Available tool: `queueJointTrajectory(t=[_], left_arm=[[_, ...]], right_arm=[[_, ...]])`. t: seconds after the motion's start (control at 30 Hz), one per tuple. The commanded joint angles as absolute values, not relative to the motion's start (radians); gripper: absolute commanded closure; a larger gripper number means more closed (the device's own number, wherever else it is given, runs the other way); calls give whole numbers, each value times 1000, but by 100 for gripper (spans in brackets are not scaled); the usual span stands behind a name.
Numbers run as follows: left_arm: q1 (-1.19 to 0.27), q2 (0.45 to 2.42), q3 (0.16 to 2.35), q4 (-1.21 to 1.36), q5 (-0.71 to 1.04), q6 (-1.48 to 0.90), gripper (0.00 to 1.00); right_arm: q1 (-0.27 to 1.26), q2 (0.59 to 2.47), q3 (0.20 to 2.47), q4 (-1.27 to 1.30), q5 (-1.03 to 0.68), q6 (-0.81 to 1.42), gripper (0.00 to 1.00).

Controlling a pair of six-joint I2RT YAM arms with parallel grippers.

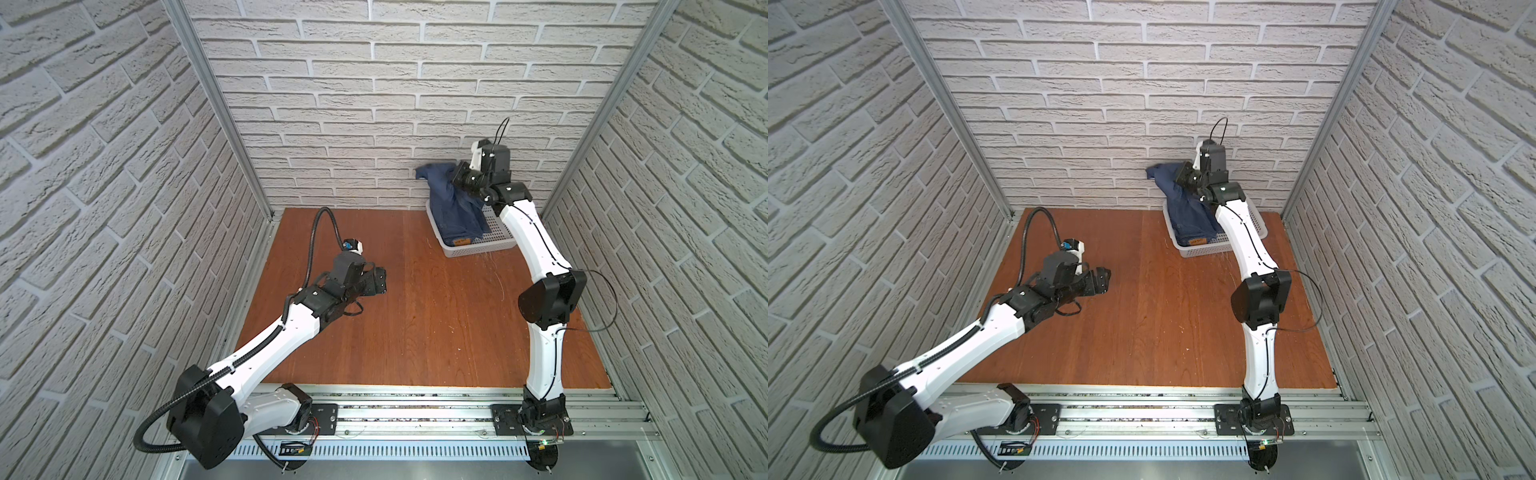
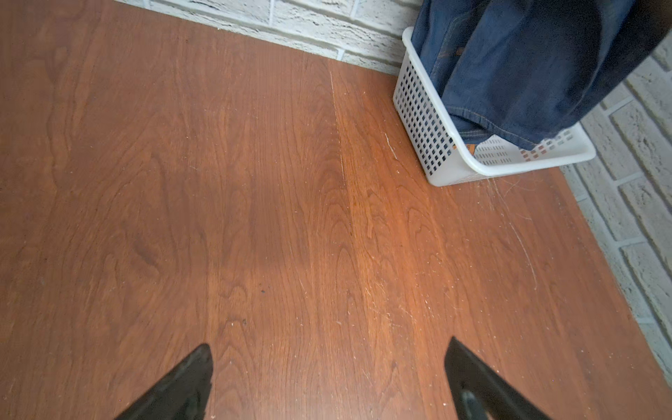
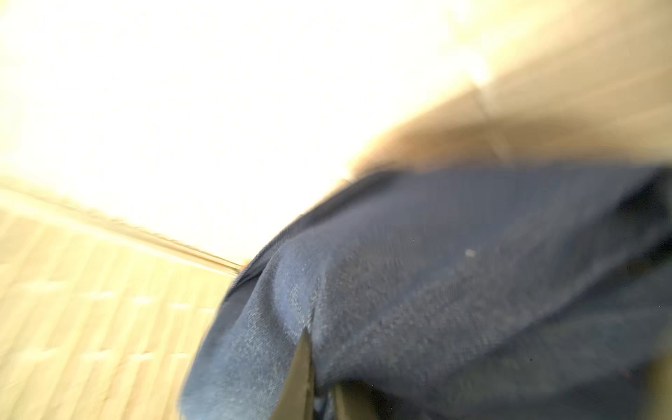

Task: Fold and stack the trousers
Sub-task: 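Lift the jeans out of the basket with the right gripper, then lower the jeans onto the table with the right gripper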

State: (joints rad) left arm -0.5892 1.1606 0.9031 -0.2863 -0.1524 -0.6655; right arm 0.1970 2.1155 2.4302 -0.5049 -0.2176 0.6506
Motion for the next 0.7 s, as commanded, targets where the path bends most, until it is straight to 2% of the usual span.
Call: queueJointTrajectory(t=[0.0, 0.13, 0.47, 0.67], left_arm=[[-588, 1086, 868, -287, -181, -699, 2], [-589, 1005, 847, -319, -195, -721, 2], [-592, 825, 816, -400, -248, -745, 2], [-592, 754, 814, -430, -251, -759, 2]], right_arm=[[238, 2009, 2554, -474, -248, 577, 94], [290, 1941, 2657, -432, -306, 579, 95], [353, 1847, 2706, -292, -447, 687, 94], [387, 1830, 2692, -373, -459, 674, 94]])
